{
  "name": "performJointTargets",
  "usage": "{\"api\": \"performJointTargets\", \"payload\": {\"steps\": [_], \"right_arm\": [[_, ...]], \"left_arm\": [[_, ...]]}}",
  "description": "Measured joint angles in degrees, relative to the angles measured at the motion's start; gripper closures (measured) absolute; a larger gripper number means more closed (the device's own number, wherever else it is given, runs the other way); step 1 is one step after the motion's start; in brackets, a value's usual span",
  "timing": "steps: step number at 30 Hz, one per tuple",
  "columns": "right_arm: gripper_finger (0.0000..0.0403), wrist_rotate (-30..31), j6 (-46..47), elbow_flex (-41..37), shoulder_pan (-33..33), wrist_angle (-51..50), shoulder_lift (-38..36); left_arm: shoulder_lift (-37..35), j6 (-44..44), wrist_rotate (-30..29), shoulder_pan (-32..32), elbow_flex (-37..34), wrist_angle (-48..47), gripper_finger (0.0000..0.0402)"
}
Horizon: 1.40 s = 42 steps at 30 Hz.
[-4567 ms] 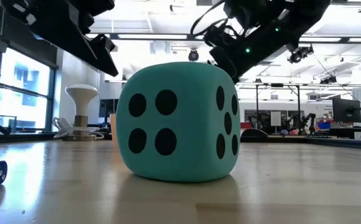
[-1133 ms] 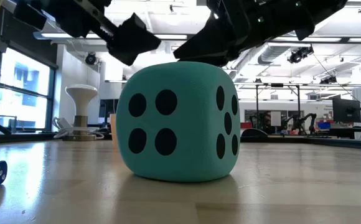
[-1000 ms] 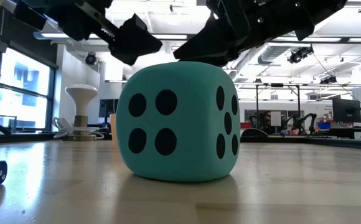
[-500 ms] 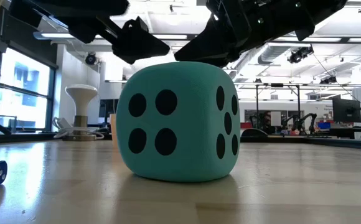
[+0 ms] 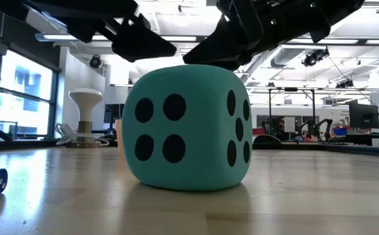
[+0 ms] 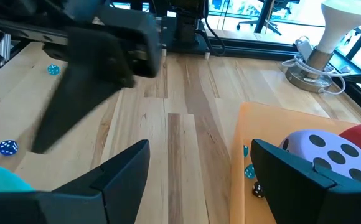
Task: Pick & Place Dice
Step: Put the big blue die into the orange bin
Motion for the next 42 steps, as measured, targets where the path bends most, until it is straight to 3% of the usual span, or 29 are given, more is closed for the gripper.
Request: {"api": "performJointTargets", "payload": {"steps": [11,19,25,35,42], "right_arm": [[0.0131,0.15,-0.14,0.00,0.06,0.03,0.00],[0.0131,6.68,-1.05,0.01,2.82,-1.30,-1.70],[0.0131,18.70,8.16,0.09,8.26,-10.57,-7.76],[0.0131,20.11,20.12,0.09,19.54,-13.79,-9.95],[0.0131,25.32,25.82,0.04,25.07,-13.70,-9.77]], "left_arm": [[0.00,1.37,4.54,1.67,0.00,0.29,0.0002],[-1.20,2.32,6.29,3.37,0.00,0.52,0.0002],[-1.20,3.19,6.19,3.38,0.00,-0.14,0.0002],[-1.08,6.83,5.71,3.38,0.00,-2.76,0.0002],[4.25,5.09,5.82,1.80,0.02,7.67,0.0002]]}}
